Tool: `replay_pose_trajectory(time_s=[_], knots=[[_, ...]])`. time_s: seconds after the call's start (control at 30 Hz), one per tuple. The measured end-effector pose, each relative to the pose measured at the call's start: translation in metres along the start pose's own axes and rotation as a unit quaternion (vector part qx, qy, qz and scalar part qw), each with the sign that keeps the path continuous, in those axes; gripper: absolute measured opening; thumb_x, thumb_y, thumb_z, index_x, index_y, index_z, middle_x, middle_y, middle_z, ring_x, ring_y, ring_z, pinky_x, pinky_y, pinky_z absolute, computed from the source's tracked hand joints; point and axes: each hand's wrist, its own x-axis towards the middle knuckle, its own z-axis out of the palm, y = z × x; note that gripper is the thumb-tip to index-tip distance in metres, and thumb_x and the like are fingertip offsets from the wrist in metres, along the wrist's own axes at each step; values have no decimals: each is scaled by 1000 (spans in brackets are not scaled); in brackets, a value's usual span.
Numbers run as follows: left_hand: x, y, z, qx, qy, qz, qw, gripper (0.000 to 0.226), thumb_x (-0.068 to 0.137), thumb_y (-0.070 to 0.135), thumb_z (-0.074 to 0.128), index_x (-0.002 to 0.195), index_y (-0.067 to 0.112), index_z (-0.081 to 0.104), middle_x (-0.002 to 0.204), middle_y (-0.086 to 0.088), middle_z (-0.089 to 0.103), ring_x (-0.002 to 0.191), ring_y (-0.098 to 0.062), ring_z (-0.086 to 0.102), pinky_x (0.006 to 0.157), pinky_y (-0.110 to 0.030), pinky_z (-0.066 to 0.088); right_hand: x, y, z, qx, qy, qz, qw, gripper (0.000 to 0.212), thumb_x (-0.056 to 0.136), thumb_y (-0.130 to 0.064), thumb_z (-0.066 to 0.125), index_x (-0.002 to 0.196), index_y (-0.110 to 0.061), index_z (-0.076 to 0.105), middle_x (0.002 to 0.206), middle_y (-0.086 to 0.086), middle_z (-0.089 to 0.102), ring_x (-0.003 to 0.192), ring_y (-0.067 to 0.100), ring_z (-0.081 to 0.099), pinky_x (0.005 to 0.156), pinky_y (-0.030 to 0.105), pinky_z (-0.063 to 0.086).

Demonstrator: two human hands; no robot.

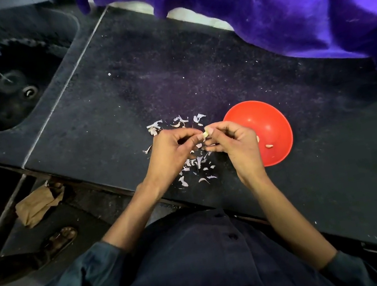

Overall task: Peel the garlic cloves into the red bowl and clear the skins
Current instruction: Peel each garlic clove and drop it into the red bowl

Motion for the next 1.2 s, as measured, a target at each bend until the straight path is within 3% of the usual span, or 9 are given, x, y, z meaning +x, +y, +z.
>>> replay_pose_trajectory(time_s=[0.1, 0.27, 0.43, 0.6, 0.77, 0.87, 1.0, 1.2], knots=[[-1, 1, 1, 79, -4, 29, 996, 13, 91, 15, 67, 99, 10, 76, 82, 2, 74, 64, -2, 68, 58, -13, 51, 0, 1, 1, -15, 4, -5, 1000, 11, 91, -7, 63, 98, -1, 69, 83, 16, 69, 73, 15, 68, 66, 25, 57], [1, -2, 1, 185, -28, 99, 977, 15, 94, 14, 61, 99, 9, 75, 83, -5, 73, 70, -18, 64, 72, -30, 48, 1, 1, 1, -19, 8, -10, 1000, 11, 91, -8, 64, 98, -2, 70, 81, 13, 70, 73, 14, 68, 66, 25, 57], [0, -3, 2, 231, -33, 160, 959, 20, 97, 13, 53, 100, 5, 71, 82, -8, 68, 74, -18, 60, 71, -25, 44, 1, 0, 1, -16, -3, -10, 1000, 16, 88, -4, 67, 103, 0, 70, 76, 1, 72, 72, 12, 68, 70, 27, 59], [-2, -6, 5, 276, -35, 161, 947, 23, 98, 18, 49, 103, 5, 68, 84, -9, 64, 79, -22, 56, 74, -36, 46, 2, 0, 0, -17, 1, -14, 1000, 14, 86, 1, 67, 99, 0, 72, 79, 4, 73, 72, 13, 70, 69, 26, 58], [-3, -2, 3, 196, -20, 154, 968, 19, 96, 10, 54, 105, 6, 71, 85, 0, 69, 73, -10, 61, 73, -11, 46, 0, 0, 0, 12, 8, 1, 1000, 17, 87, -1, 66, 103, 3, 70, 82, 7, 72, 71, 12, 68, 71, 28, 59], [-4, 0, 2, 68, -21, 74, 995, 20, 97, 9, 55, 108, 7, 71, 94, -3, 74, 76, -9, 70, 73, -22, 57, -1, -1, -2, 45, 0, 16, 999, 19, 89, -4, 64, 106, 4, 69, 86, 10, 71, 74, 13, 67, 72, 30, 59], [-5, 3, 2, -58, -11, 20, 998, 17, 92, 11, 65, 106, 5, 72, 93, -7, 74, 81, -18, 72, 70, -31, 60, -3, -2, -2, 87, -15, 46, 995, 14, 92, -6, 60, 101, 0, 69, 81, 6, 71, 71, 11, 66, 65, 25, 57], [-5, 1, 4, -19, 19, 30, 999, 9, 89, 15, 68, 95, 12, 74, 87, 0, 73, 75, -11, 69, 62, -24, 58, -7, -2, 0, 109, -19, 57, 992, 12, 90, -5, 61, 99, -1, 68, 84, 11, 67, 68, 12, 64, 61, 24, 55]])
